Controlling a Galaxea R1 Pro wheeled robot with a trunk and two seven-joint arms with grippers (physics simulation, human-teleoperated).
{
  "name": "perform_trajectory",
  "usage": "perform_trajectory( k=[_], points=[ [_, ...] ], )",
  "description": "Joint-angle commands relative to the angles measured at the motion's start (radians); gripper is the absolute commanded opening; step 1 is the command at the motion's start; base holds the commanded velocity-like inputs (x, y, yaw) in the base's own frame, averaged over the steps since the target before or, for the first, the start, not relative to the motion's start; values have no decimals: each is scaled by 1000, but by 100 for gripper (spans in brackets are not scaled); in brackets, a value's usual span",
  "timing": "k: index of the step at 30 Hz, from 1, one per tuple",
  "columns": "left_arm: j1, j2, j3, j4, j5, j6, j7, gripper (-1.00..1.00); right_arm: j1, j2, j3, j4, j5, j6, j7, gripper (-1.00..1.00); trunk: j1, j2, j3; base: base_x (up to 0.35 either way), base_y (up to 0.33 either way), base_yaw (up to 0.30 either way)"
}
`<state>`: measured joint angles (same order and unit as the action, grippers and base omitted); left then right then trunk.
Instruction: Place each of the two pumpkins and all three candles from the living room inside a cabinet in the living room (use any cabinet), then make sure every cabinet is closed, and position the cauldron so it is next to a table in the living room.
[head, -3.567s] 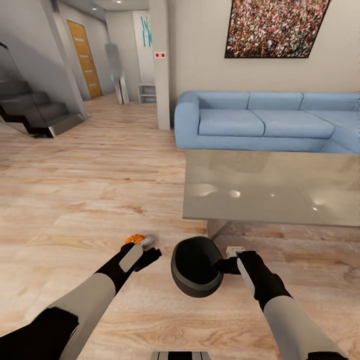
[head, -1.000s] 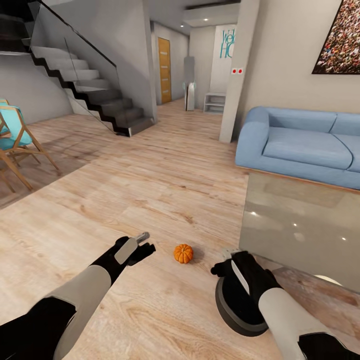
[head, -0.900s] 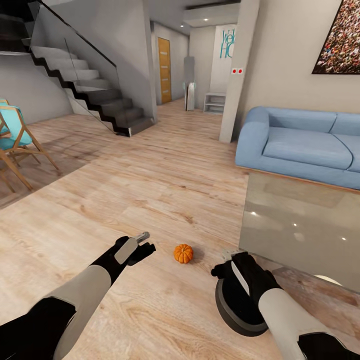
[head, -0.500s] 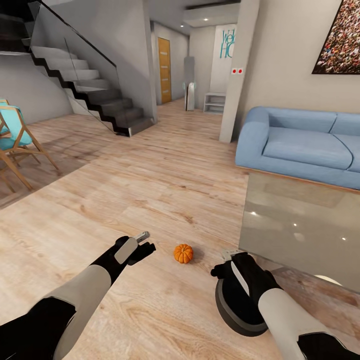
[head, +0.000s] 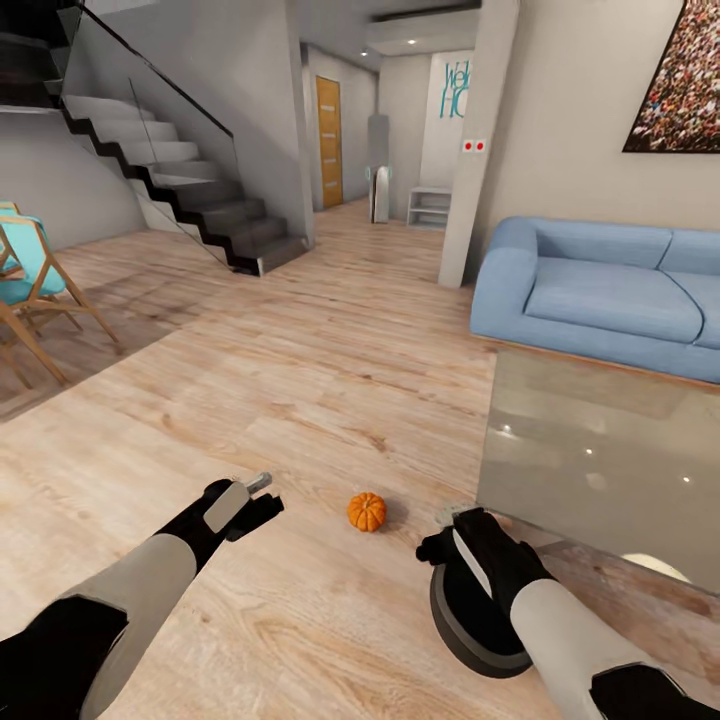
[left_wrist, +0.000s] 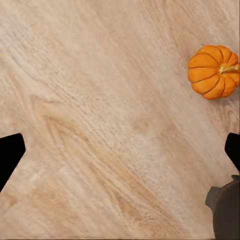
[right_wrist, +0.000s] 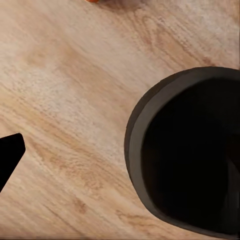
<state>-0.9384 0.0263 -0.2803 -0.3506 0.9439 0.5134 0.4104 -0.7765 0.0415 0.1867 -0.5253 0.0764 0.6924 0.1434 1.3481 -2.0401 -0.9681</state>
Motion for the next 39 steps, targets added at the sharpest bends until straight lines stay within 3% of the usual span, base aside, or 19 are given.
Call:
perform_trajectory(
  k=[1,3,11,15,21,22,26,30,39],
  points=[
    [1,2,0,9,1,0,0,100,0,0,8,0,0,0,0,100,-4,7,3,0,0,0],
    [3,9,0,81,0,-3,-1,100,5,1,32,2,0,-2,1,100,-12,21,10,0,0,0],
    [9,14,0,273,0,-19,-15,100,31,4,41,15,1,-4,1,100,-42,77,35,0,0,0],
    [54,16,0,349,-2,-49,-62,100,36,5,41,44,2,-18,0,100,-58,105,47,0,0,0],
    [157,29,0,375,-6,-88,-156,100,37,5,42,167,2,-154,-1,100,-81,147,66,0,0,131],
    [195,33,0,377,-5,-114,-161,100,39,15,42,203,2,-174,-1,100,-84,154,69,0,0,270],
    [262,55,0,378,-1,-198,-166,100,48,48,42,274,5,-249,-6,100,-100,182,82,0,0,281],
    [301,54,-2,378,-1,-236,-172,100,52,57,42,322,34,-315,-9,100,-115,210,94,0,0,285],
    [342,68,0,377,1,-269,-174,100,74,61,42,356,61,-355,-11,100,-150,273,122,0,0,286]
  ],
)
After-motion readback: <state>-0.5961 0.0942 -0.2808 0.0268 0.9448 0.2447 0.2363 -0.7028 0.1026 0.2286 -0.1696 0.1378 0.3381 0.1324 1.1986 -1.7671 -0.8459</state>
